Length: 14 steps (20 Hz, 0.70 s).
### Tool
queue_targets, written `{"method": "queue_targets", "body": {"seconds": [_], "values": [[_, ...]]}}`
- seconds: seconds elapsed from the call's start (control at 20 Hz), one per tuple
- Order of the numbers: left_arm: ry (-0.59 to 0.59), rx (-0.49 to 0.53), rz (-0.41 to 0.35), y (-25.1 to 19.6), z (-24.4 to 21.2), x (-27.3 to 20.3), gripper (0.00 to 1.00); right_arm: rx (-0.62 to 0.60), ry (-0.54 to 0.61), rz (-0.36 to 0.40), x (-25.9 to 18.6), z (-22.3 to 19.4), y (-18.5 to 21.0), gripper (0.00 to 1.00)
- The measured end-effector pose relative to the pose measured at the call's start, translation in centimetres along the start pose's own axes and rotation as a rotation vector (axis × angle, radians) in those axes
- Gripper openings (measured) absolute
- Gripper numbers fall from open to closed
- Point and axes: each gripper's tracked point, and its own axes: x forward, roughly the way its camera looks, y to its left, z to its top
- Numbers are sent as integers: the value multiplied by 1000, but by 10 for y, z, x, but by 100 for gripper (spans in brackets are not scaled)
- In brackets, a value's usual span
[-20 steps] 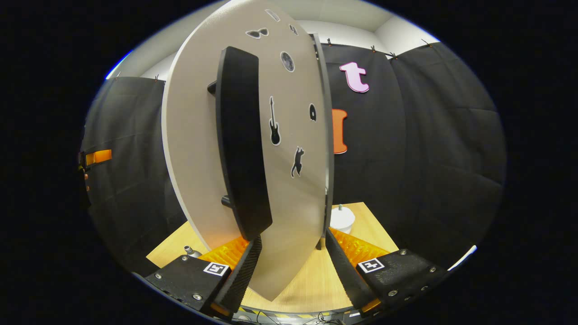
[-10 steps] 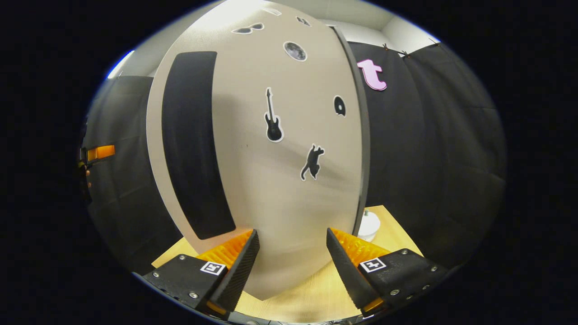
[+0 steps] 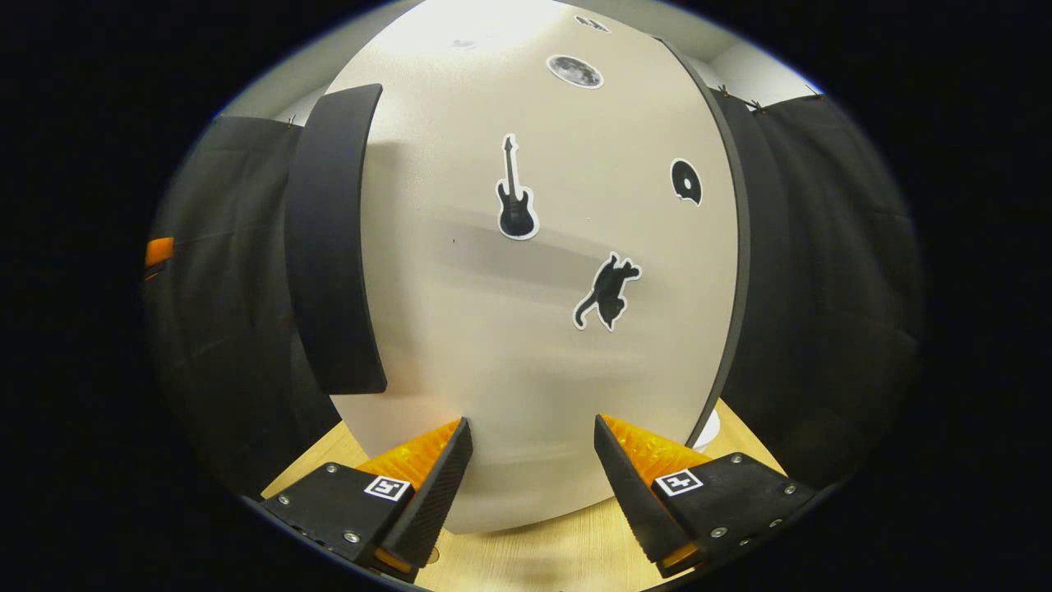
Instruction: Open the cabinet door with the right hand, grasp the bottle in the cabinet with the left hand and place it on the coaster, then close the cabinet door with the right hand.
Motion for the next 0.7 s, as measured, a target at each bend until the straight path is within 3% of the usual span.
{"method": "queue_targets", "body": {"seconds": [0.7], "values": [[4,-12,9,52,-12,6,95,73,-3,-154,34,6,9,93]]}}
